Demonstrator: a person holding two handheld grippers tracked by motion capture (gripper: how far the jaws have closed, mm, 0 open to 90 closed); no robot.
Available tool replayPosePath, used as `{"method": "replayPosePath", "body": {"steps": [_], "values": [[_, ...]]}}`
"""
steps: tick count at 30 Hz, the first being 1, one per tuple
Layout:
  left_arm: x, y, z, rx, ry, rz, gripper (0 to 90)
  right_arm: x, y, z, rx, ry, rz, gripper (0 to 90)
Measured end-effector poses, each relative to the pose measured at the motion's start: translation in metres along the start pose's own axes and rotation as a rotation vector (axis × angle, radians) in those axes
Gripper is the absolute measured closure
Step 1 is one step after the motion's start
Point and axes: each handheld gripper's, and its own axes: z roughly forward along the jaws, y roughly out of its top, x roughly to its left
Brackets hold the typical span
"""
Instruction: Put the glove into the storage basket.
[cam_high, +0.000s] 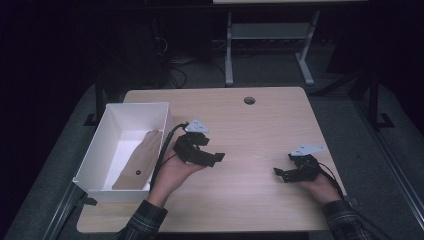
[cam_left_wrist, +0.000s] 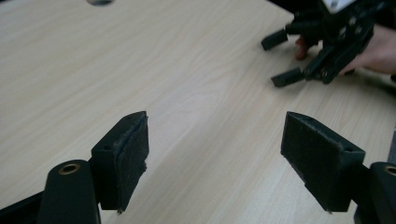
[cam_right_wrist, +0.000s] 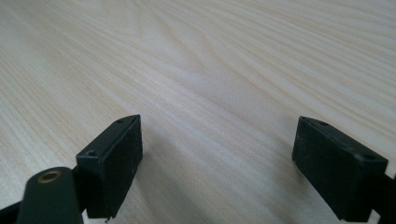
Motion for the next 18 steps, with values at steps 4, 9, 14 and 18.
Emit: {"method": "replayPosePath", "body": {"steps": [4,9,14,18], "values": [[-0.006,-0.014,0.022,0.038,-0.014,0.019,23.0,0.000,0.000,0.000,0.000,0.000,0.000,15.6],[-0.007,-0.027,0.040,0.071,-0.010,0.035,23.0,0.000,0.000,0.000,-0.001,0.001,-0.001,15.6],[-0.006,-0.044,0.058,0.111,-0.002,0.028,23.0,0.000,0.000,0.000,0.000,0.000,-0.001,15.6],[-0.004,-0.048,0.061,0.119,-0.001,0.020,23.0,0.000,0.000,0.000,0.000,0.000,-0.001,15.6]]}}
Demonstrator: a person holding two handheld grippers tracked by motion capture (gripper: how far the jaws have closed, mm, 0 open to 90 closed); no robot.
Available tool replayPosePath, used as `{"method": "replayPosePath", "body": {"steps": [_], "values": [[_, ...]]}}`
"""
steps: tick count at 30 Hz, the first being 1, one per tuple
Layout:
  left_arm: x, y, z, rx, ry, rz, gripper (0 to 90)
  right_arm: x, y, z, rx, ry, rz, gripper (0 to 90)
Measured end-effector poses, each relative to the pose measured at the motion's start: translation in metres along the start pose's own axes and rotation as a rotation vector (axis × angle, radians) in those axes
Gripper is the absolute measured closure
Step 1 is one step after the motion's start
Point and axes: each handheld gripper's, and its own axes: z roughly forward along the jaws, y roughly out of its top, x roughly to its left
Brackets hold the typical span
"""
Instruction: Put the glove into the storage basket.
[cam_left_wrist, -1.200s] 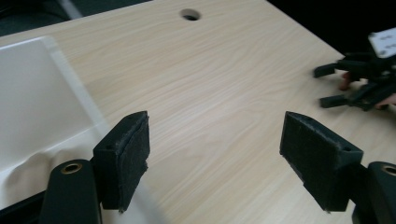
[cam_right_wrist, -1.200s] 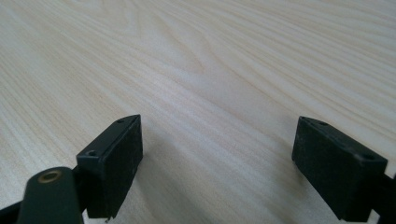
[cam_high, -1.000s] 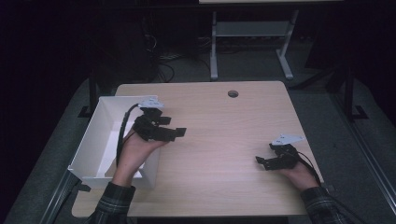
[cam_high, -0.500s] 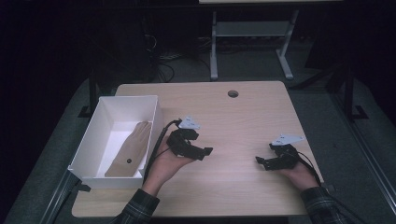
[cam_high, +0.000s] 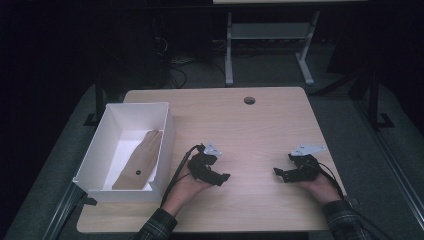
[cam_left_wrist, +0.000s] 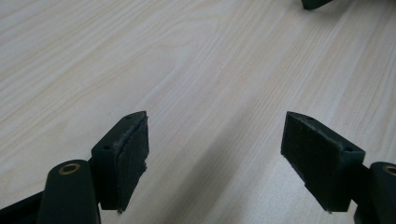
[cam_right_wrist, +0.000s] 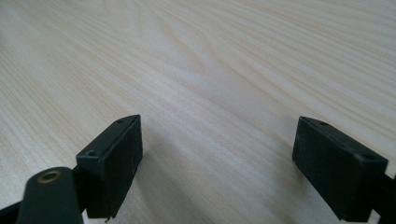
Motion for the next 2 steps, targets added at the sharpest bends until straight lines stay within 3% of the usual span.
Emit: {"method": "replayPosePath", "body": {"steps": [2], "values": [[0.0003,-0.0010,0.0006,0.000,-0.001,-0.002,23.0,0.0000,0.0000,0.0000,0.000,0.000,0.000,15.6]]}}
